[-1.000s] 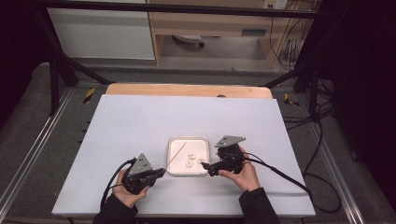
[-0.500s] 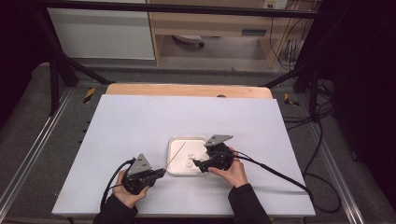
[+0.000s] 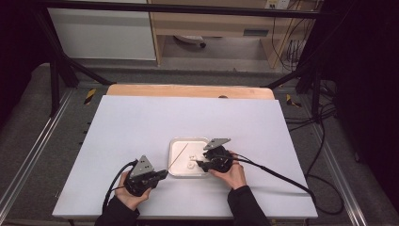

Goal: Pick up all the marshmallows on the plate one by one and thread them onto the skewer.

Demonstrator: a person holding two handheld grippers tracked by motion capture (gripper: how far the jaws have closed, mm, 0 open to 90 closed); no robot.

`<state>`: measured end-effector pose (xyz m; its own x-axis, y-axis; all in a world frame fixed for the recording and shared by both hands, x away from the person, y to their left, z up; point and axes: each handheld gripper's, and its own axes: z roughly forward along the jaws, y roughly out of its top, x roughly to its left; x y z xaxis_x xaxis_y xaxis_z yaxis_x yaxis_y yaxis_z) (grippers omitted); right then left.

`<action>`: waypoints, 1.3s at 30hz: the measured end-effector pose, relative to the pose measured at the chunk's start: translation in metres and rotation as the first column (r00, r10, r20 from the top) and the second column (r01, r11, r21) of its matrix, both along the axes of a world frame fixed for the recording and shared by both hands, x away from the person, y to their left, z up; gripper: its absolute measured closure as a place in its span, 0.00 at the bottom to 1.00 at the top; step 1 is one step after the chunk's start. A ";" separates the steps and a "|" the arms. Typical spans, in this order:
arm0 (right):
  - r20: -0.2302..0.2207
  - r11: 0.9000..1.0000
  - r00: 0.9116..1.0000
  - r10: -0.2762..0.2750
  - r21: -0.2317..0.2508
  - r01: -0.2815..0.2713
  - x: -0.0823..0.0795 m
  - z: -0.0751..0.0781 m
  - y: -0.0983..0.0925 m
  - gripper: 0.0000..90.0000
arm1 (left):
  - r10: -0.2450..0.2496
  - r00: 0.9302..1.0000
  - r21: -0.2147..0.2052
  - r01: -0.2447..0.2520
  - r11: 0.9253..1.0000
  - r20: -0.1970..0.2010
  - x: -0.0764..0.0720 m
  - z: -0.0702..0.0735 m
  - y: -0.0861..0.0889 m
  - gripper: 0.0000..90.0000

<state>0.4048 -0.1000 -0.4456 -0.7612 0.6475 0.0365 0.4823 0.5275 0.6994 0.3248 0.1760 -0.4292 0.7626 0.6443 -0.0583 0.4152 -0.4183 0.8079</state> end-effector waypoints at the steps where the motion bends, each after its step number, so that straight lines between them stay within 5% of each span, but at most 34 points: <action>1: 0.002 1.000 1.000 0.004 -0.003 -0.004 0.000 -0.001 0.000 0.64 | -0.001 1.000 0.002 0.001 1.000 -0.001 0.000 0.000 0.000 0.98; 15: 0.022 1.000 1.000 0.004 0.006 -0.004 -0.004 -0.002 0.001 0.80 | -0.003 1.000 -0.004 0.003 1.000 0.009 -0.001 0.000 -0.002 0.98; 25: 0.004 0.996 1.000 -0.001 0.095 0.000 -0.006 0.016 -0.007 0.80 | -0.010 1.000 -0.009 0.010 1.000 0.010 -0.002 0.000 -0.002 0.98; 32: -0.008 0.979 1.000 0.003 0.205 -0.001 -0.011 0.036 -0.018 0.80 | -0.021 1.000 -0.021 0.022 1.000 0.023 -0.004 0.001 -0.004 0.98; 39: -0.023 0.946 1.000 -0.002 0.324 0.010 -0.014 0.051 -0.034 0.81 | -0.028 0.999 -0.030 0.029 0.999 0.030 -0.005 0.001 -0.006 0.98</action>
